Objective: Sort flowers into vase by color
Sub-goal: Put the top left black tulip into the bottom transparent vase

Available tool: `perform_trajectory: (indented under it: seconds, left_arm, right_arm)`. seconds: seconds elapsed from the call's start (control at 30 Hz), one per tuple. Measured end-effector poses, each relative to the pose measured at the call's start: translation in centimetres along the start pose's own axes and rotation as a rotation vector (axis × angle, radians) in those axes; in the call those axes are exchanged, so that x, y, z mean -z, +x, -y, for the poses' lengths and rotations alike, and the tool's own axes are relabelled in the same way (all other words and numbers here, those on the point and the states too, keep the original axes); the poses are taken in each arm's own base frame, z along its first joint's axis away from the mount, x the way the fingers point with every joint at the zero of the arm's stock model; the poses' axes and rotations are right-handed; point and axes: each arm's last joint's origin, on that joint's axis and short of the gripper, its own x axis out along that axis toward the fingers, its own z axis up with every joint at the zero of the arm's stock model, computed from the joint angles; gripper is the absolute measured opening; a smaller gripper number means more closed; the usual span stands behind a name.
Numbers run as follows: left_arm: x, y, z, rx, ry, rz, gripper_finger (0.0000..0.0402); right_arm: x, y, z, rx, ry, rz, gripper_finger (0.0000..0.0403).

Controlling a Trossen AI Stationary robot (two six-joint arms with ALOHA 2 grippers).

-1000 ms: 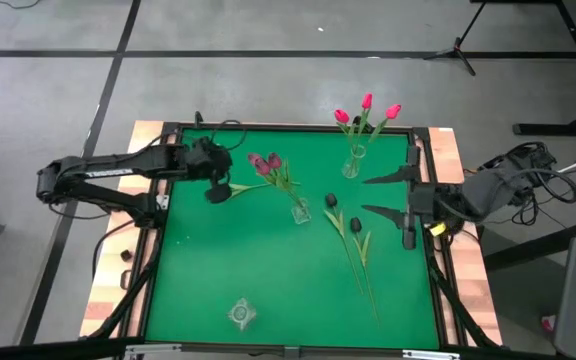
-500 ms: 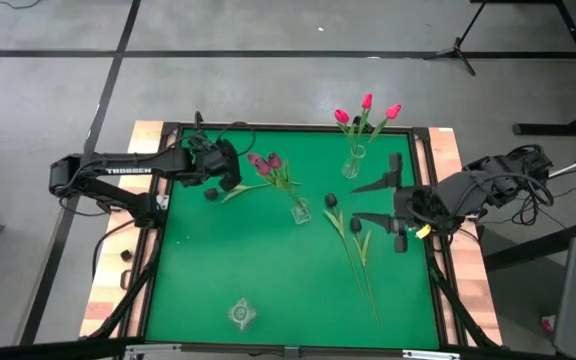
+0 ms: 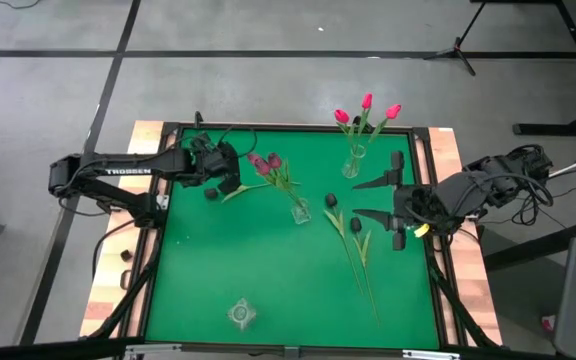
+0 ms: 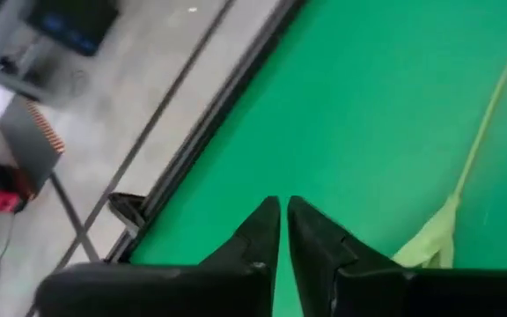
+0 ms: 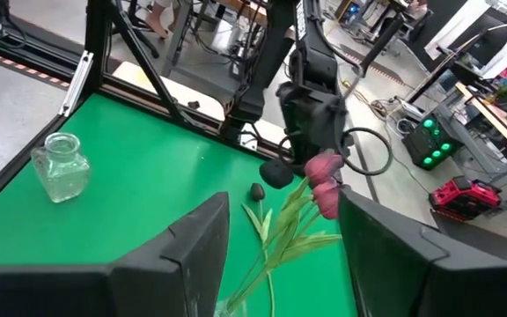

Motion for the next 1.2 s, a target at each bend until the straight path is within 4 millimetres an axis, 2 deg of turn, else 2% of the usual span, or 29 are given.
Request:
perform_trajectory:
  seconds: [0.2,0.4,0.5,0.63,0.73,1.2]
  left_arm:
    - [0.3,2.1,-2.3,0.212,-0.006,-0.117,0.0049]
    - [0.7,3.3,-4.0,0.253,-0.061,-0.167,0.013]
    - [1.3,3.9,-4.2,0.286,-0.106,-0.252,0.0175]
    - [2.1,5.1,-3.0,0.477,-0.087,-0.313,0.0215]
    - [2.4,5.9,-2.0,0.563,-0.045,-0.323,0.0223]
    - [2.7,10.1,2.5,0.602,0.122,-0.332,0.0221]
  right_arm:
    - [0.0,0.0,0.0,-0.001,-0.001,-0.002,0.0214]
    - [0.3,0.0,-0.1,-0.008,-0.01,-0.024,0.0214]
    - [0.3,0.0,-0.1,-0.025,-0.013,-0.027,0.0214]
    - [0.4,0.0,-0.2,-0.028,-0.015,-0.035,0.0214]
    - [0.4,0.0,-0.2,-0.044,-0.014,-0.03,0.0214]
    - [0.7,0.0,-0.3,-0.058,0.019,-0.06,0.0214]
